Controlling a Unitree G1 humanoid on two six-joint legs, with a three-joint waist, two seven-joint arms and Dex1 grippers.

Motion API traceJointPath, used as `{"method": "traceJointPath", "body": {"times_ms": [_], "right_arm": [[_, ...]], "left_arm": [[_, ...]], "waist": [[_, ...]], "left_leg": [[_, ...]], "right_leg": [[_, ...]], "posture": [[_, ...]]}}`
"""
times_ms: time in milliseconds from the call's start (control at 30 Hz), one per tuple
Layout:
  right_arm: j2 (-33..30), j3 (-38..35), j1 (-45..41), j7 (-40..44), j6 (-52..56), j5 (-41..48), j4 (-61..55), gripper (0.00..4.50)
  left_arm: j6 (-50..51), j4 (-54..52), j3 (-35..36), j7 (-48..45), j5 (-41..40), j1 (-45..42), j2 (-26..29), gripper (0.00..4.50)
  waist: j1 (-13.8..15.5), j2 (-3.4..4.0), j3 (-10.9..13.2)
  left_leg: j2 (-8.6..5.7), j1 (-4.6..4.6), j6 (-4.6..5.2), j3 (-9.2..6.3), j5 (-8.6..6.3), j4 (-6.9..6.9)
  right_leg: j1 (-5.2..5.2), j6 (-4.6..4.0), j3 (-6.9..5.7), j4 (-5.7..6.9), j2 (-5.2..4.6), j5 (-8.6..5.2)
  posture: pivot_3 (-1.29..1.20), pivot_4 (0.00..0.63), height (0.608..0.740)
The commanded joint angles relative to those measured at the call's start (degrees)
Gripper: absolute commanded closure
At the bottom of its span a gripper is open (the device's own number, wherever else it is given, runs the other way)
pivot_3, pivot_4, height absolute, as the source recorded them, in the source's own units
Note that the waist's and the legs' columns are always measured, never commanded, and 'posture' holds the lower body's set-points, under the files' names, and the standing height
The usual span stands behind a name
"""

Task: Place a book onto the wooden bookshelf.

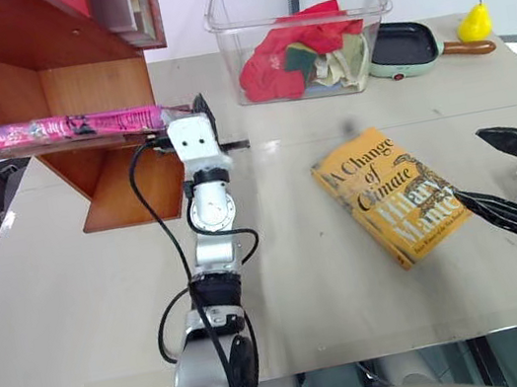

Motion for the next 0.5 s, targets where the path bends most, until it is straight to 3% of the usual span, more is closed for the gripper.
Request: {"method": "traceJointPath", "body": {"times_ms": [33, 67, 133, 233, 333, 500], "right_arm": [[0.0, -0.3, 0.7, 0.7, -0.3, -1.0, 0.5, 0.0], [0.0, -0.4, 1.0, 1.0, -0.4, -1.3, 0.8, 0.0], [0.0, -0.8, 2.2, 1.6, -0.5, -2.1, 1.3, 0.0], [-0.2, -2.6, 6.4, 4.1, -0.8, -4.4, 2.2, 0.0], [0.0, -5.0, 10.1, 6.3, -1.6, -6.3, 3.9, 0.0], [0.1, -8.2, 15.5, 10.9, -3.8, -10.8, 8.9, 0.0]], "left_arm": [[4.7, -10.0, -4.0, -19.1, -9.5, 6.7, 6.2, 4.06], [6.3, -11.6, -4.1, -21.8, -11.1, 8.2, 7.9, 3.95], [12.6, -16.7, -3.4, -27.9, -16.9, 12.2, 12.2, 3.23], [27.7, -27.6, 0.7, -35.2, -29.0, 19.3, 22.5, 1.7], [35.1, -33.9, 6.0, -40.3, -34.5, 25.8, 32.4, 0.12], [39.4, -37.5, 16.9, -45.7, -36.9, 37.2, 41.7, 0.04]], "waist": [[-0.2, 0.01, 0.0], [-0.2, -0.01, 0.0], [-0.3, 0.01, 0.0], [-0.3, 0.04, 0.0], [-0.1, 0.09, 0.0], [-0.1, 0.14, 0.0]], "left_leg": [[0.0, 0.0, 0.0, 0.01, 0.0, -0.01], [0.01, 0.0, 0.0, 0.01, 0.0, -0.02], [0.03, 0.0, 0.0, 0.0, 0.0, -0.02], [0.26, 0.02, 0.0, -0.01, 0.0, -0.02], [0.35, 0.03, 0.0, 0.0, 0.0, -0.03], [0.54, 0.05, -0.02, 0.12, -0.02, -0.03]], "right_leg": [[0.0, -0.18, 0.01, 0.0, -0.01, -0.07], [0.0, -0.19, 0.01, -0.01, -0.02, -0.07], [-0.01, -0.24, 0.01, 0.0, -0.02, -0.1], [-0.02, -0.26, -0.02, 0.02, -0.03, -0.12], [-0.06, -0.05, -0.05, 0.02, -0.06, -0.26], [-0.04, -0.04, -0.06, -0.14, -0.3, -0.27]], "posture": [[0.0, 0.15, 0.74], [0.0, 0.15, 0.74], [0.0, 0.15, 0.74], [0.0, 0.15, 0.74], [0.0, 0.15, 0.74], [0.0, 0.15, 0.74]]}}
